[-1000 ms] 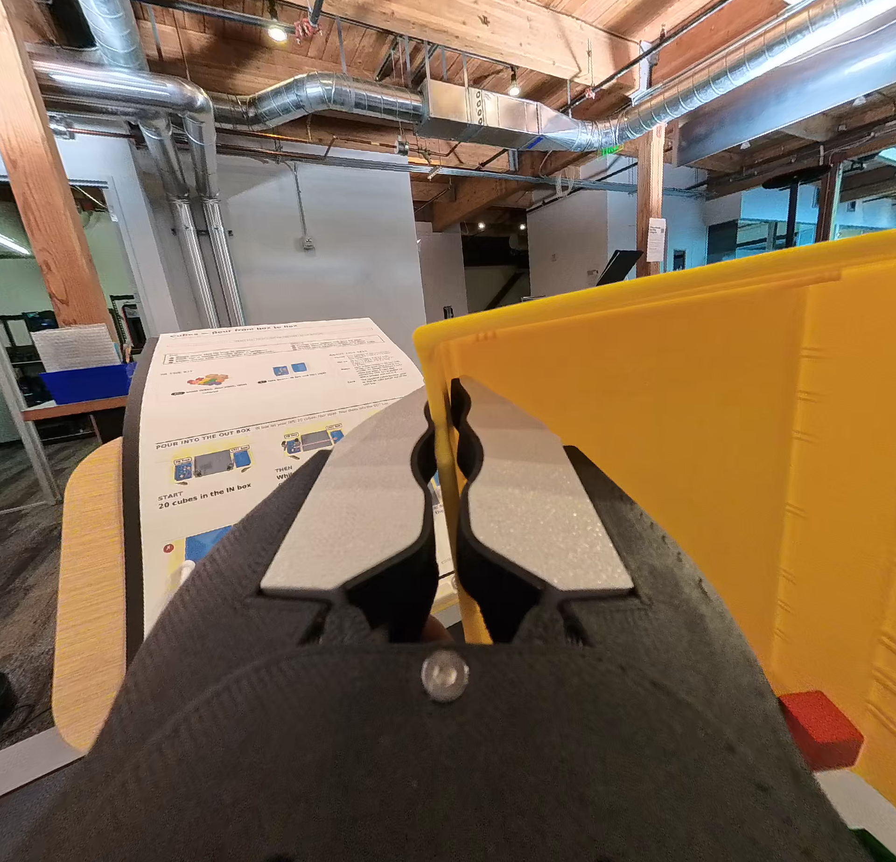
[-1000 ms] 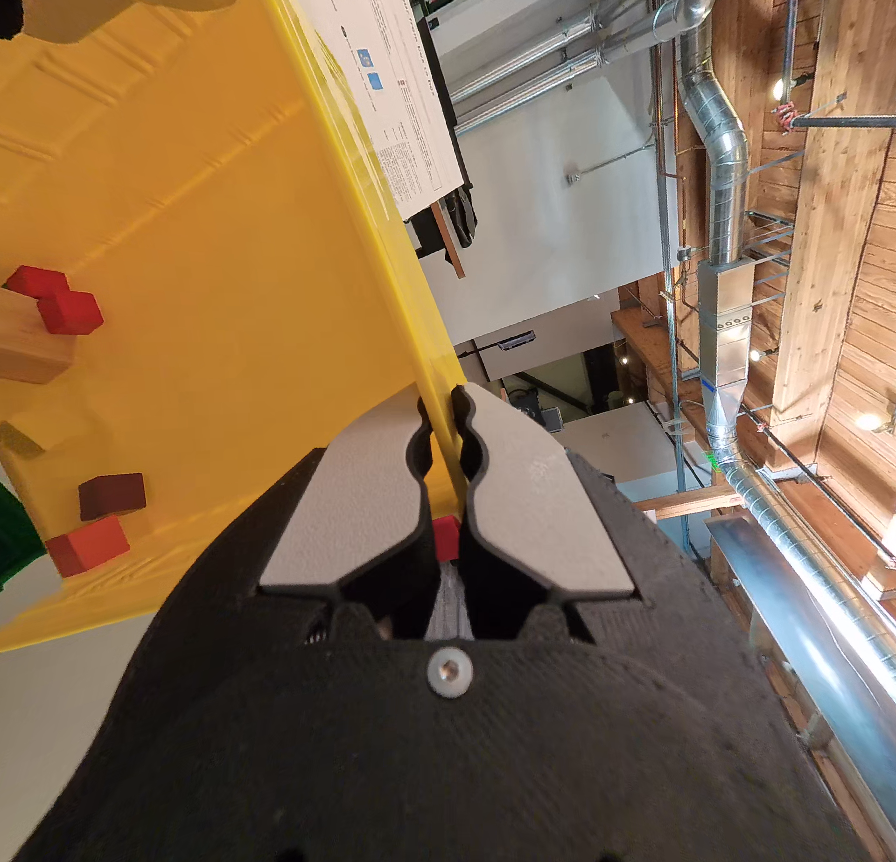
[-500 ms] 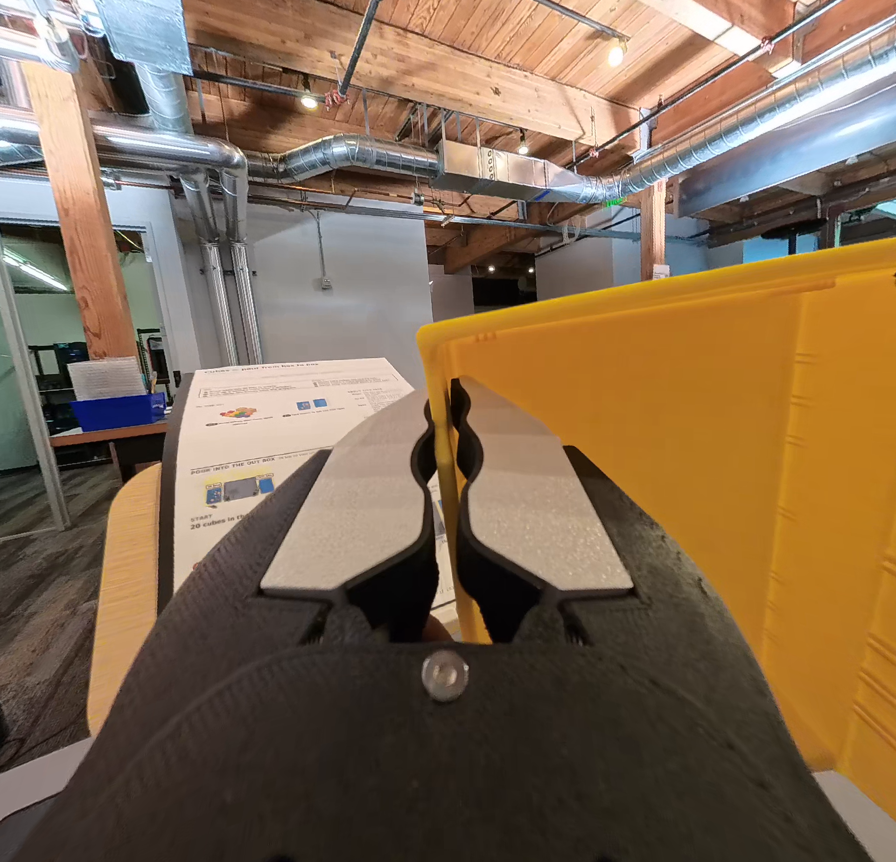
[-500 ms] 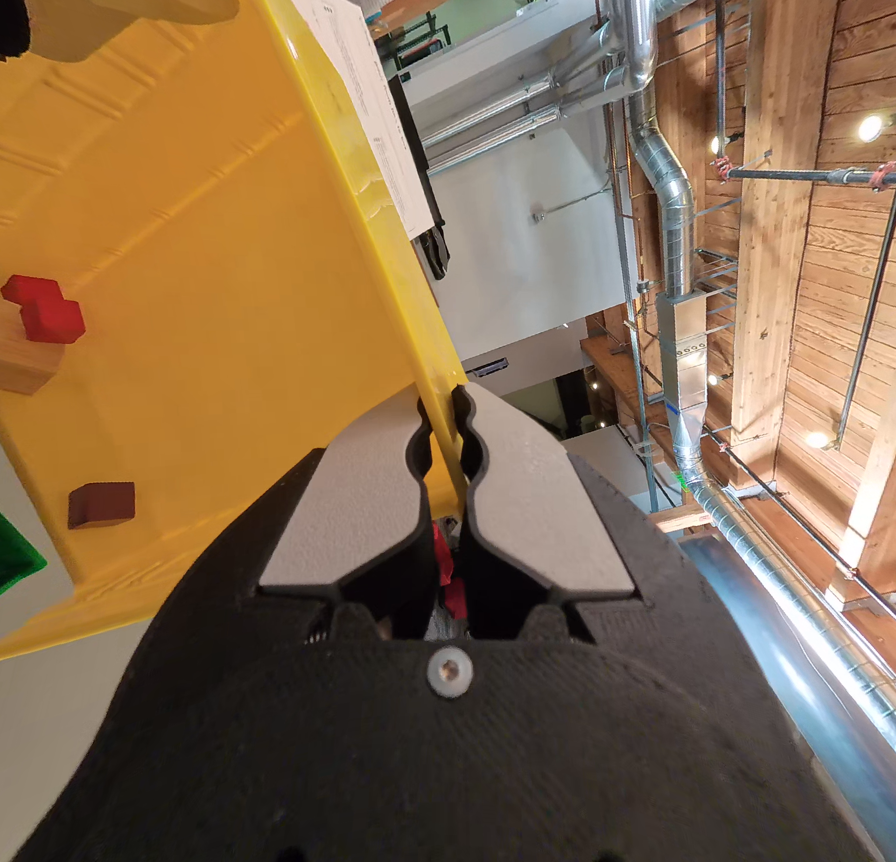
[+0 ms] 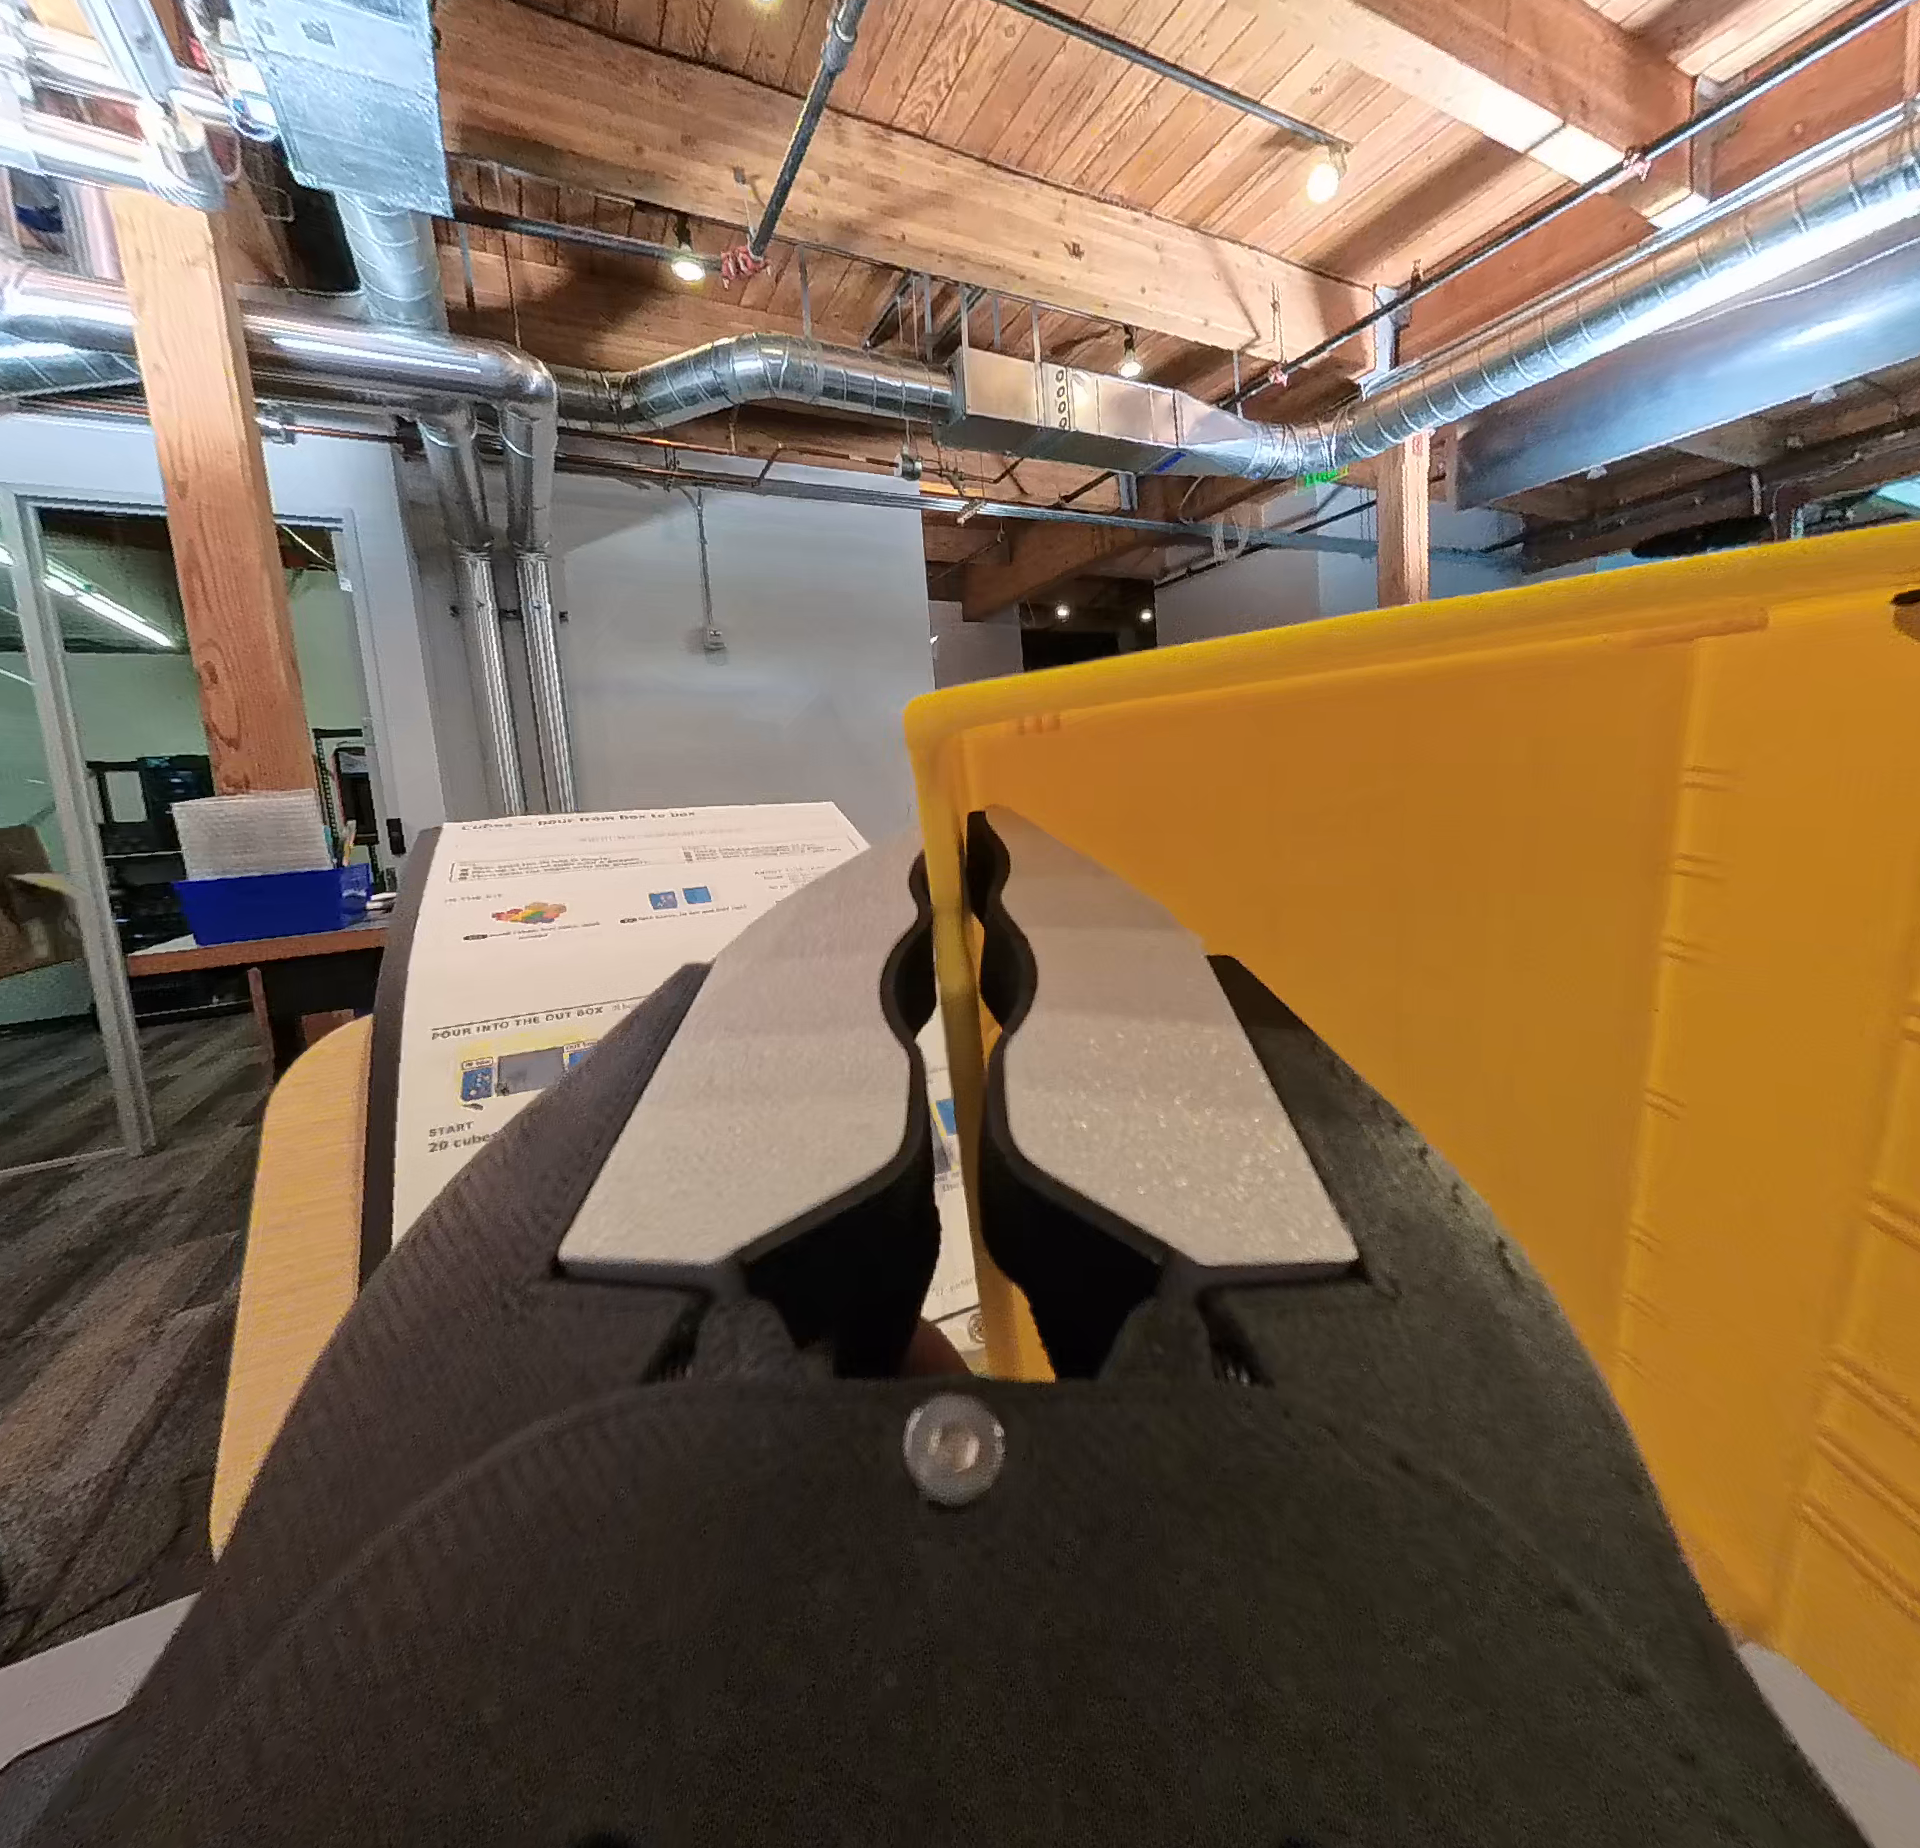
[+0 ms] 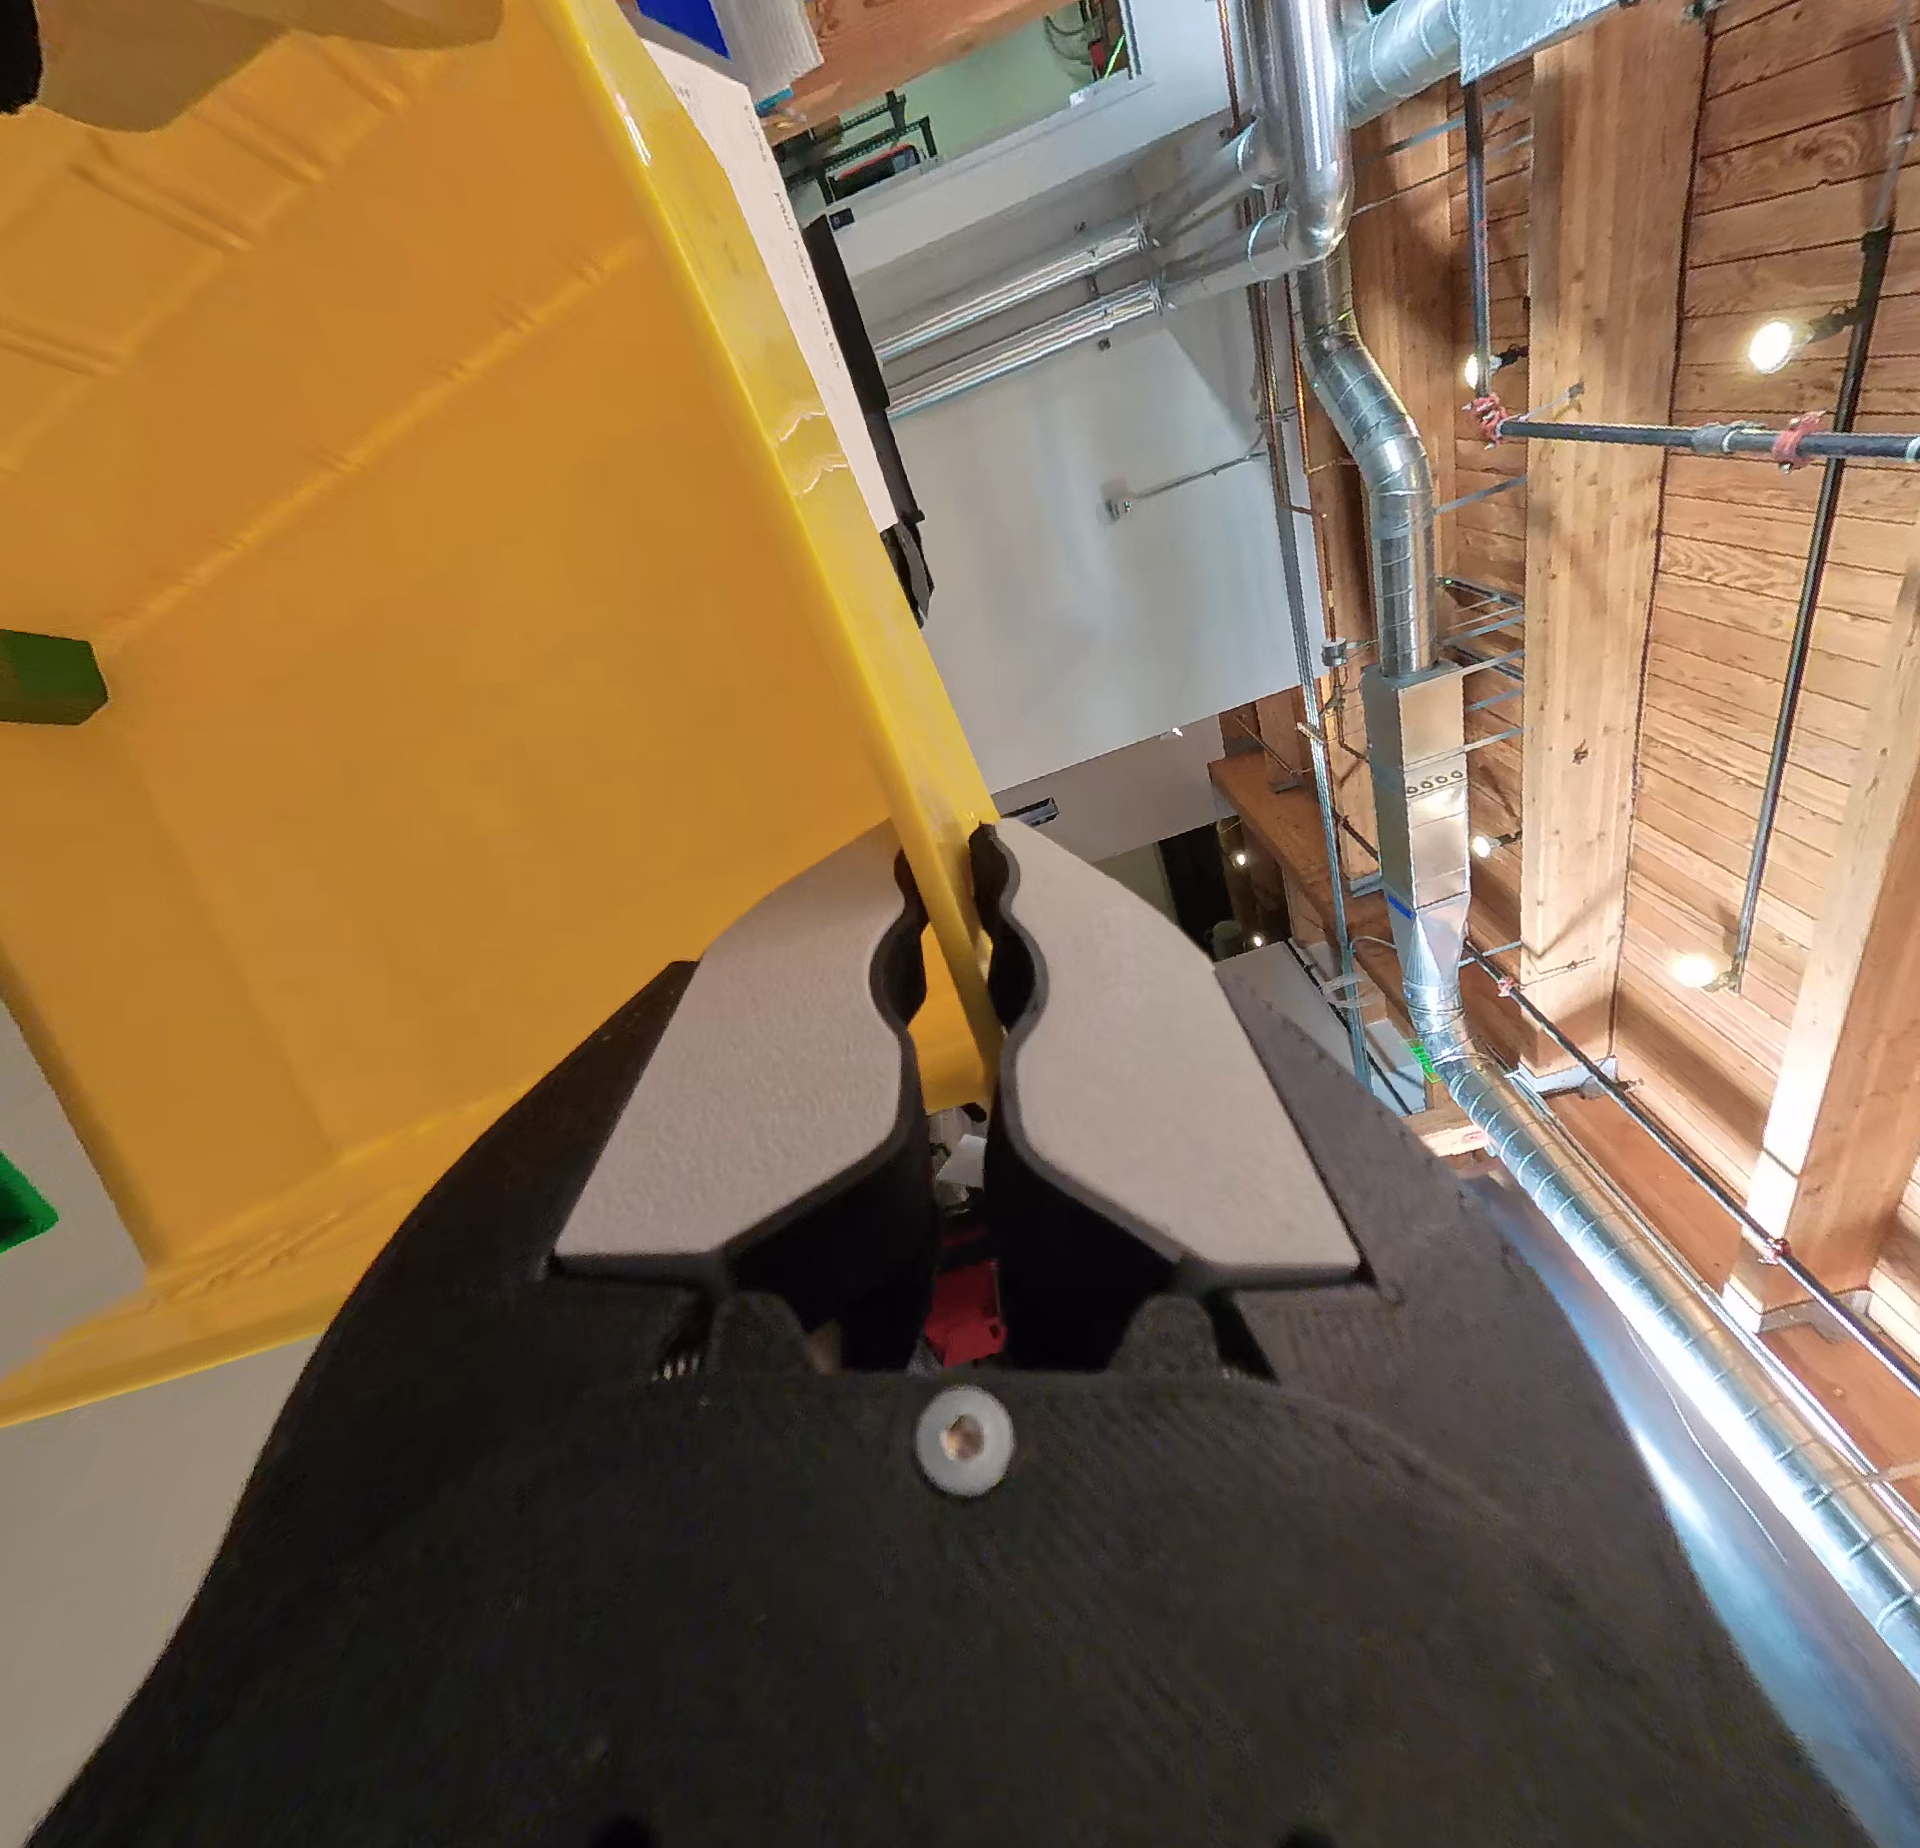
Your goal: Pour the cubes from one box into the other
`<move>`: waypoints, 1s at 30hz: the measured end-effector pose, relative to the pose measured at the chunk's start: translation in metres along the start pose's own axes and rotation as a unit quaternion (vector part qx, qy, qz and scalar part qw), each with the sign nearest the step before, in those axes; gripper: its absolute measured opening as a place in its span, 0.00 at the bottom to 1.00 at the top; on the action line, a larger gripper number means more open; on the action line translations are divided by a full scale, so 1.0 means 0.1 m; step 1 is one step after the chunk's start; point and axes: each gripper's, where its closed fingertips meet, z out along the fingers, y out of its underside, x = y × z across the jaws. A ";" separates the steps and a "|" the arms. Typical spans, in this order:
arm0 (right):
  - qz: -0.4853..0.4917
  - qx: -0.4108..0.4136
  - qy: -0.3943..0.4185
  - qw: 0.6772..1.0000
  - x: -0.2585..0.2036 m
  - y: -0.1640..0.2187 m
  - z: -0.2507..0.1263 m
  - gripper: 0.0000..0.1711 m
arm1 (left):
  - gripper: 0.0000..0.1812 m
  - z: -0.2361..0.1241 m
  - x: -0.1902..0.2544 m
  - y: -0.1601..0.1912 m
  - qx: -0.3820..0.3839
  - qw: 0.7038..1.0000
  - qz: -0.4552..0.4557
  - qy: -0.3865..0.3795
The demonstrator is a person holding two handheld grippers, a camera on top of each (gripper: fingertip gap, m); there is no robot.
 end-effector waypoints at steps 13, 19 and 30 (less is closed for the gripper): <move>-0.014 0.011 0.012 1.000 0.06 -0.11 -0.19 0.01 | 0.01 -0.16 0.02 -0.16 0.014 1.000 -0.009 -0.004; -0.015 0.008 0.000 1.000 0.06 -0.06 -0.15 0.01 | 0.01 -0.15 0.04 -0.13 -0.004 1.000 0.001 -0.002; 0.035 -0.020 -0.076 0.996 0.15 -0.03 -0.11 0.01 | 0.02 -0.06 0.07 -0.23 -0.086 0.995 0.050 0.033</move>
